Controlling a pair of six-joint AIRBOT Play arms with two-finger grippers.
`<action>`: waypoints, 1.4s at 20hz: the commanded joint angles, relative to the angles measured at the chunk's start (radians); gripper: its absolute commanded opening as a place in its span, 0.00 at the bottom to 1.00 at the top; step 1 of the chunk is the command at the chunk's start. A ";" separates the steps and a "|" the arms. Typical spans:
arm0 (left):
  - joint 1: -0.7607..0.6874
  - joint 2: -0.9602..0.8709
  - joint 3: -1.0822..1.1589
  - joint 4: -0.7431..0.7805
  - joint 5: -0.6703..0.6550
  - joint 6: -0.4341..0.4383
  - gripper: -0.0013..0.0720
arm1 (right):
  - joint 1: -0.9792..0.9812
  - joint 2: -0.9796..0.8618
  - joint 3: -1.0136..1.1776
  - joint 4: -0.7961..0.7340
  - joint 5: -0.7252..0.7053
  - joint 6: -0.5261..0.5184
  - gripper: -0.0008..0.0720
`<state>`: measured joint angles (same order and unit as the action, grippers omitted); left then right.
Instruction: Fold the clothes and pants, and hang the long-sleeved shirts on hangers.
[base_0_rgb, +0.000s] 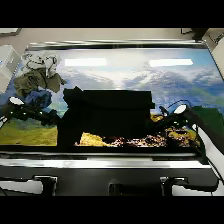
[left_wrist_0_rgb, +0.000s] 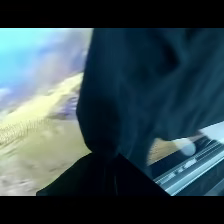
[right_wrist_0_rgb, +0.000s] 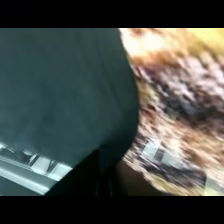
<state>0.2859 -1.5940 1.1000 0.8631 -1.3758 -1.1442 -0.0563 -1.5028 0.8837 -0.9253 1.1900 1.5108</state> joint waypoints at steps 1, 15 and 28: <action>-0.001 0.088 0.043 -0.100 -0.021 0.032 0.06 | 0.015 0.023 0.099 0.022 0.002 -0.001 0.06; 0.031 0.801 0.790 -0.197 0.414 -0.139 0.06 | -0.210 0.674 1.086 -0.352 -0.095 -0.012 0.06; -0.128 0.564 0.346 -0.021 0.456 -0.160 0.06 | -0.205 0.240 0.942 -0.349 0.173 0.019 0.06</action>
<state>0.2348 -0.9360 1.6318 0.8219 -0.9592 -1.3277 -0.2646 -1.0904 1.8996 -1.2854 1.2354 1.5200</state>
